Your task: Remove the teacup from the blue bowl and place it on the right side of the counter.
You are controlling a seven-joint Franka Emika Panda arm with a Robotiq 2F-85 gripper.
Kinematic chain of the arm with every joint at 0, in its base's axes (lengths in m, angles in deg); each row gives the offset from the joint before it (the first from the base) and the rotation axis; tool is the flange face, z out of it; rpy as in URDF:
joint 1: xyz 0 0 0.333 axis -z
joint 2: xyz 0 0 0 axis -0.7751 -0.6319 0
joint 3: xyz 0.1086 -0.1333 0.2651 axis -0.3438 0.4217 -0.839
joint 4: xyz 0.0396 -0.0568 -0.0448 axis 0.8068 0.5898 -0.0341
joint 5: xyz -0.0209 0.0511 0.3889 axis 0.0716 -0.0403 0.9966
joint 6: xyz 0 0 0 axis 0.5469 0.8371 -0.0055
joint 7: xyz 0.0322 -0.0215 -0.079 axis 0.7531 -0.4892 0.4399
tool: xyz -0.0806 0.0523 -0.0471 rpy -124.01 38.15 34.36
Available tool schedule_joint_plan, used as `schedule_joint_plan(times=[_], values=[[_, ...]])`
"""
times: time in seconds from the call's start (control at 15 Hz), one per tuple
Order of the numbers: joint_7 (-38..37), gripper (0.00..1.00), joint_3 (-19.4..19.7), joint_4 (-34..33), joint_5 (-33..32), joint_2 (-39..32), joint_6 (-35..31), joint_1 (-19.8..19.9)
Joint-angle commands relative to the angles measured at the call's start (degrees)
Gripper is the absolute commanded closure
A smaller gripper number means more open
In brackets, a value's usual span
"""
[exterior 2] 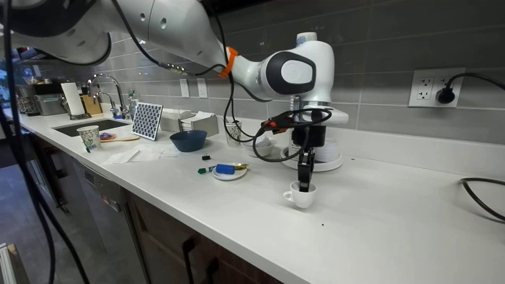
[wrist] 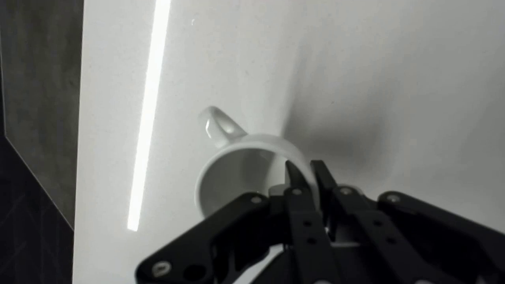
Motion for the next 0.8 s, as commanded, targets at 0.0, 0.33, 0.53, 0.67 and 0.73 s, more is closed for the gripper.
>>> schedule_joint_plan(times=[0.0, 0.33, 0.53, 0.67, 0.73], values=[[-0.3, 0.98, -1.8, -6.1, 2.5, -3.0, 4.4, 2.7], [-0.7, 0.98, -2.9, -9.1, 4.8, -5.5, 5.8, 4.3], [-0.8, 0.98, -3.0, -10.5, 5.2, -6.7, 6.1, 4.7], [-1.2, 0.65, -2.9, -11.4, 5.1, -7.2, 6.2, 4.7], [-1.3, 0.64, -2.9, -11.8, 5.0, -7.3, 6.2, 4.7]])
